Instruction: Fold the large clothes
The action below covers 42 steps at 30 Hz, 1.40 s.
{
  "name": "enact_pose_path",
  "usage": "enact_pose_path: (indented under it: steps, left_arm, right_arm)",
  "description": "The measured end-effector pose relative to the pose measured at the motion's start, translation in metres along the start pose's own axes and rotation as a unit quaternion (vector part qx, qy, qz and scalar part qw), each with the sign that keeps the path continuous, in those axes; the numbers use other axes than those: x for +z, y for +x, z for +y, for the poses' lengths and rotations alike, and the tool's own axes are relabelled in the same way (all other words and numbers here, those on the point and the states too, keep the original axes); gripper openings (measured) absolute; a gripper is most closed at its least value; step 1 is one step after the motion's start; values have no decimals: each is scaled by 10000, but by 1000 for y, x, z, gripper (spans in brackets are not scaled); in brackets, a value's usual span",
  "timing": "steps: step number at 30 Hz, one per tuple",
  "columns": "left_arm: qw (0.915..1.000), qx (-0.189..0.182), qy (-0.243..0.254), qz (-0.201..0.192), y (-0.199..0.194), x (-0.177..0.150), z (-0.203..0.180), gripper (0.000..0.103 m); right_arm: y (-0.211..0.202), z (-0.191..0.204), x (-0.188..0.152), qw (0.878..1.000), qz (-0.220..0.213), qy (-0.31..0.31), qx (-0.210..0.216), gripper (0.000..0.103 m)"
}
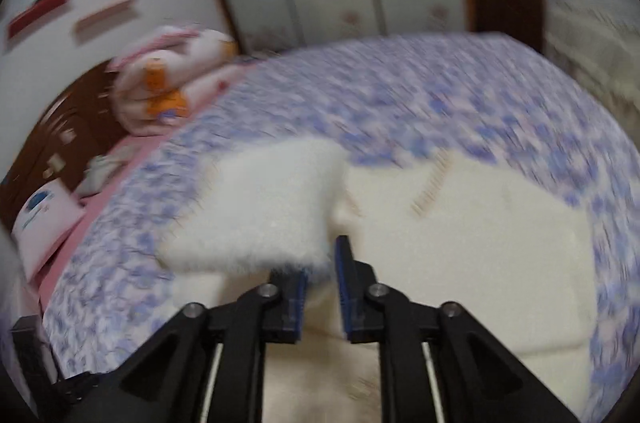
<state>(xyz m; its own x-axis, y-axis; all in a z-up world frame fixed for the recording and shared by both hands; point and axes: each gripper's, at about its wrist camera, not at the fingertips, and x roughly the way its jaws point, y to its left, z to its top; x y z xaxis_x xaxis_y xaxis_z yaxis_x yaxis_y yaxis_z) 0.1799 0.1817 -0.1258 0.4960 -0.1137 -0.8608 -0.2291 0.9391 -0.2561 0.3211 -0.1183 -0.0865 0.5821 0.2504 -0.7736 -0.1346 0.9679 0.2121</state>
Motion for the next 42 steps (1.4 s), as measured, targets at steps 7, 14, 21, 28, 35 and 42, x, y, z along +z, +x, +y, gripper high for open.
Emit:
enact_pose_path:
  steps: [7, 14, 21, 28, 35, 42]
  left_arm:
    - [9997, 113, 156, 156, 17, 3, -4, 65]
    - [9998, 172, 52, 52, 28, 21, -8, 65]
    - [9996, 151, 182, 142, 42, 29, -18, 65]
    - [9997, 110, 106, 183, 51, 37, -14, 65]
    - [9997, 75, 105, 207, 59, 42, -16, 65]
    - [9991, 208, 371, 76, 61, 52, -20, 65]
  right_arm:
    - [30, -74, -61, 9913, 1161, 581, -205, 32]
    - [18, -25, -17, 9972, 619, -376, -179, 36]
    - [57, 61, 7, 9819, 506, -1775, -435, 45]
    - [108, 70, -14, 9430, 831, -2851, -1500, 48]
    - [86, 46, 5, 9682, 714, -2168, -1021, 11]
    - [42, -70, 10, 9941, 592, -135, -894, 7]
